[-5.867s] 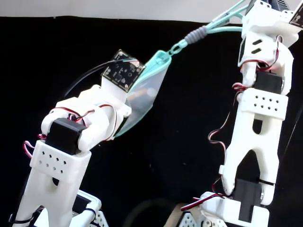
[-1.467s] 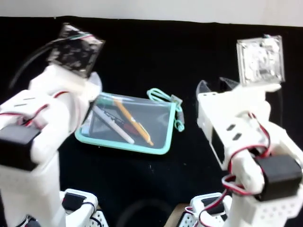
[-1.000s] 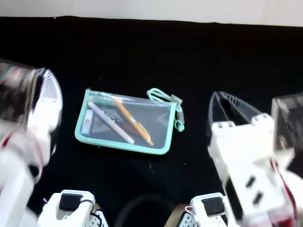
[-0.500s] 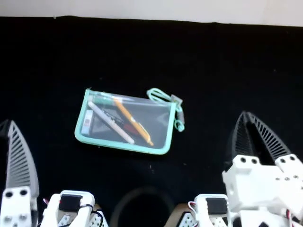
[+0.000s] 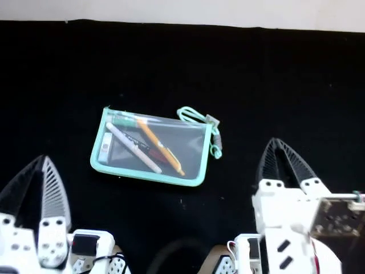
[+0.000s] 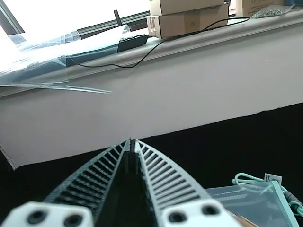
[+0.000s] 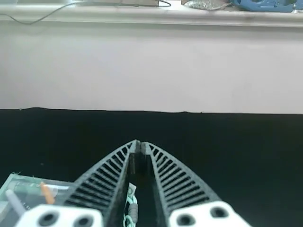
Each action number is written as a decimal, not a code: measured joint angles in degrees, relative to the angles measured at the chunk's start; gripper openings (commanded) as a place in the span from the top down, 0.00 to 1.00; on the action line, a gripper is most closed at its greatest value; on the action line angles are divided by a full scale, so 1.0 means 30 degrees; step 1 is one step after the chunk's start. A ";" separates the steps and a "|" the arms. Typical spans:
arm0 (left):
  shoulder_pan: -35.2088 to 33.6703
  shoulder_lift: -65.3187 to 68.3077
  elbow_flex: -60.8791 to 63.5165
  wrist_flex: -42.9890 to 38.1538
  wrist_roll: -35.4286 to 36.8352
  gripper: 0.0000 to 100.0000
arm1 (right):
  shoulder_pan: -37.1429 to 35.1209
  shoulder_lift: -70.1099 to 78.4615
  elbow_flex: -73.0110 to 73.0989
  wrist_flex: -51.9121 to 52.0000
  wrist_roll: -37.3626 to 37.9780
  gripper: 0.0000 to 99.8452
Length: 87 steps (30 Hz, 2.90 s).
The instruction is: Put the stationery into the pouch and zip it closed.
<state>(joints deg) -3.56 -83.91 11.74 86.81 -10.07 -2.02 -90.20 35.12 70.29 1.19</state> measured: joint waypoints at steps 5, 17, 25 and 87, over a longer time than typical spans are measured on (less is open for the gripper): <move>0.0000 -0.2081 0.5949 -0.4044 0.0000 0.99 | 0.0000 -0.1289 0.4308 -0.3018 0.0000 0.99; 0.0000 -0.2403 1.4857 -0.9260 0.0000 0.99 | -0.2667 -0.1201 1.2337 -0.8674 0.0117 0.99; 0.0000 -0.2462 1.9253 -0.9817 0.0029 0.99 | -0.3634 -0.1260 1.6527 -1.0051 0.0117 0.99; 0.0000 -0.2491 2.8220 -0.6418 0.0029 0.99 | -0.3634 -0.1377 2.0308 -0.1201 0.0117 0.99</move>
<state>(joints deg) -3.56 -91.38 96.40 67.56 -9.98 -12.92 -94.33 96.04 66.68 1.54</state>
